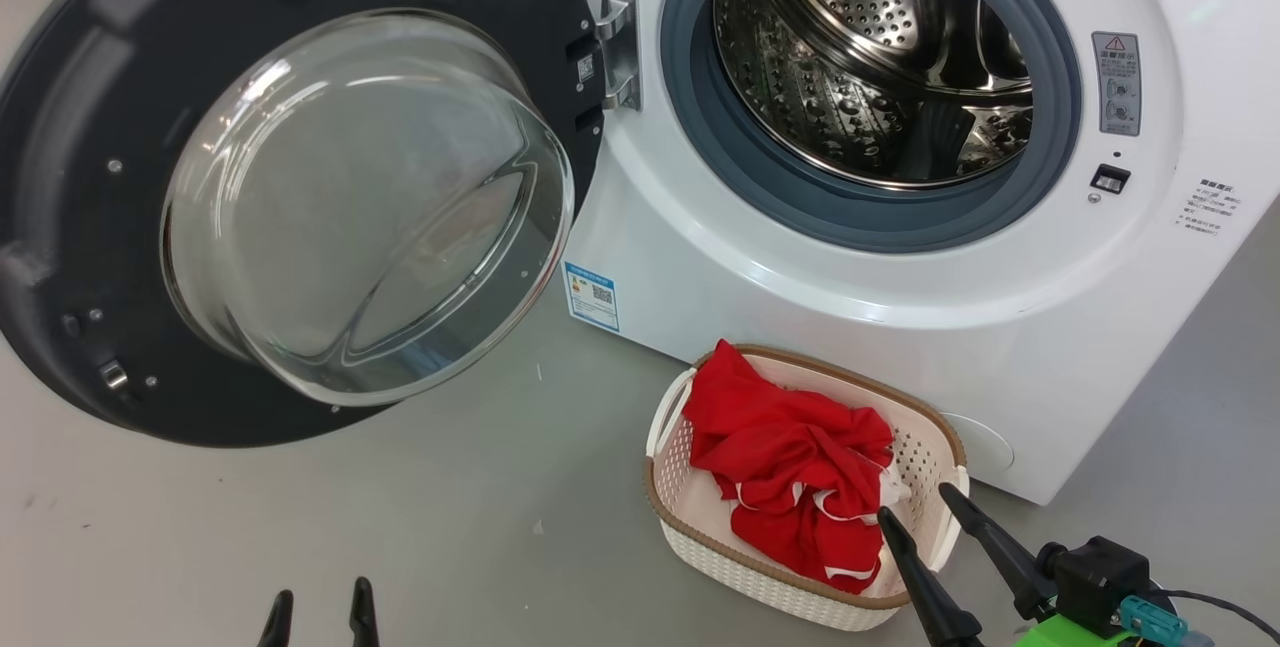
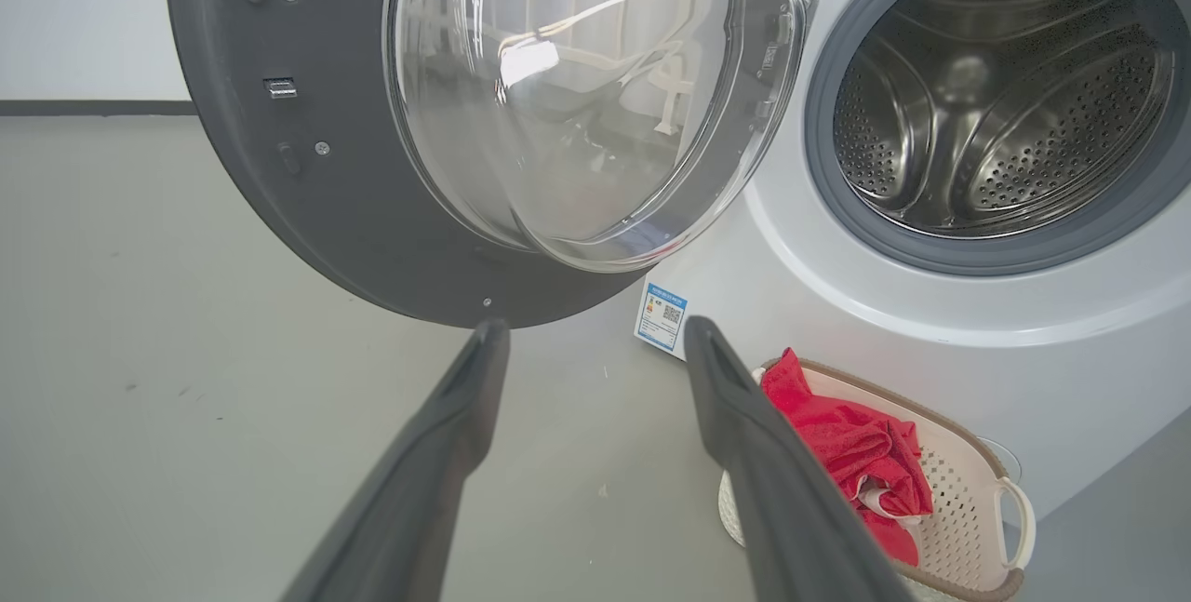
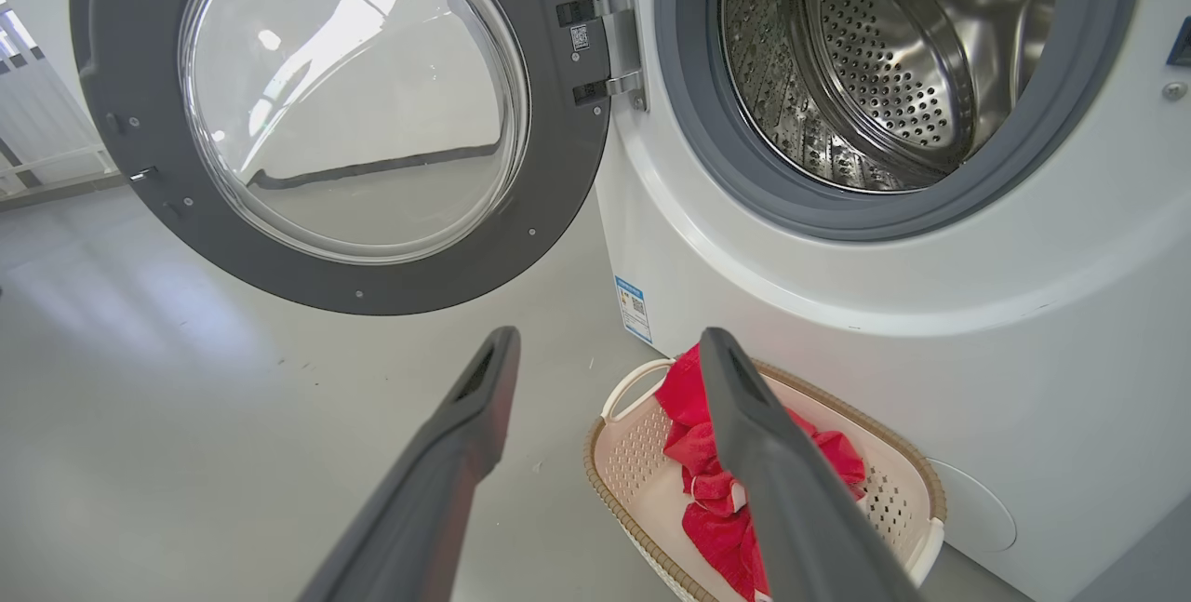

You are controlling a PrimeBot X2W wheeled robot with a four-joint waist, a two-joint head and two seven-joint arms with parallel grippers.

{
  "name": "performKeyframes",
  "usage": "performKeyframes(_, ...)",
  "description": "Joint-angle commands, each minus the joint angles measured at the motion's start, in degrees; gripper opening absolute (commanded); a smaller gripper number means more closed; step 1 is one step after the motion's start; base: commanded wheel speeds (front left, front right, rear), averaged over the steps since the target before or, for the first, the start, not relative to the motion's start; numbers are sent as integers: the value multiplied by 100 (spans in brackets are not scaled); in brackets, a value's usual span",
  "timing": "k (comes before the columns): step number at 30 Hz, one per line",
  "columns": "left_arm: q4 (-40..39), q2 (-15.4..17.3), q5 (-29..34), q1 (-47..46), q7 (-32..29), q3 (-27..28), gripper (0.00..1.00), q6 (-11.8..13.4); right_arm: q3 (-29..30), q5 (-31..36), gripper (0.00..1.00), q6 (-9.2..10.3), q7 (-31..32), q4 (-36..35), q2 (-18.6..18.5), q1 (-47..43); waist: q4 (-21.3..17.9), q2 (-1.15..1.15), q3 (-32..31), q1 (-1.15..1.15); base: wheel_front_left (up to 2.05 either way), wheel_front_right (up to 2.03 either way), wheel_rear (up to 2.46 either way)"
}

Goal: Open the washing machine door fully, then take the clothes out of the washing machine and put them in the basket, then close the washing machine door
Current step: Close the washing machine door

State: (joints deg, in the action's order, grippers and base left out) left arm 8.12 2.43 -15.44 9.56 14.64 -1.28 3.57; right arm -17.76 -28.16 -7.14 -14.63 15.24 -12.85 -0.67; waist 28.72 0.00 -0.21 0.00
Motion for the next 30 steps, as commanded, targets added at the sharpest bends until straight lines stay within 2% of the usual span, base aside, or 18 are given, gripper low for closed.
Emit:
performKeyframes(1,-188,44,-62,-64,36,177,100,-5,-115,-51,100,-35,-37,-121,-99,231,-3,0,-4,0,0,0,0)
performKeyframes(2,-213,44,-102,-68,36,185,97,-30,-110,-52,100,-35,-37,-124,-94,222,-5,0,-9,0,0,0,0)
performKeyframes(4,-278,44,-250,-90,36,236,48,-91,-92,-51,100,-35,-37,-129,-79,196,-13,0,-24,0,0,0,0)
performKeyframes(5,-309,44,-284,-107,36,269,16,-132,-79,-50,100,-35,-37,-131,-70,179,-18,0,-33,0,0,0,0)
performKeyframes(6,-359,44,-322,-141,36,320,0,-176,-62,-50,100,-35,-37,-133,-61,160,-22,0,-41,0,0,0,0)
performKeyframes(12,-1079,75,-235,-659,36,1013,0,-590,42,-34,100,-35,-37,-166,-37,63,-27,0,-35,0,0,0,0)
performKeyframes(16,-1519,381,-144,-1269,36,1537,0,-819,94,-12,100,-35,-37,-194,-3,21,-45,0,-5,0,0,0,0)
performKeyframes(19,-1647,795,-121,-1826,36,1909,0,-928,90,2,100,-35,-37,-207,5,28,-105,0,47,0,0,0,0)
performKeyframes(23,-1563,1341,-383,-2661,36,2312,0,-1029,122,16,100,-35,-37,-224,-25,57,-188,0,152,0,0,0,0)
performKeyframes(30,-603,2274,-1155,-3928,36,2567,0,-1096,143,32,100,-35,-37,-260,-96,103,-321,0,348,0,0,0,0)
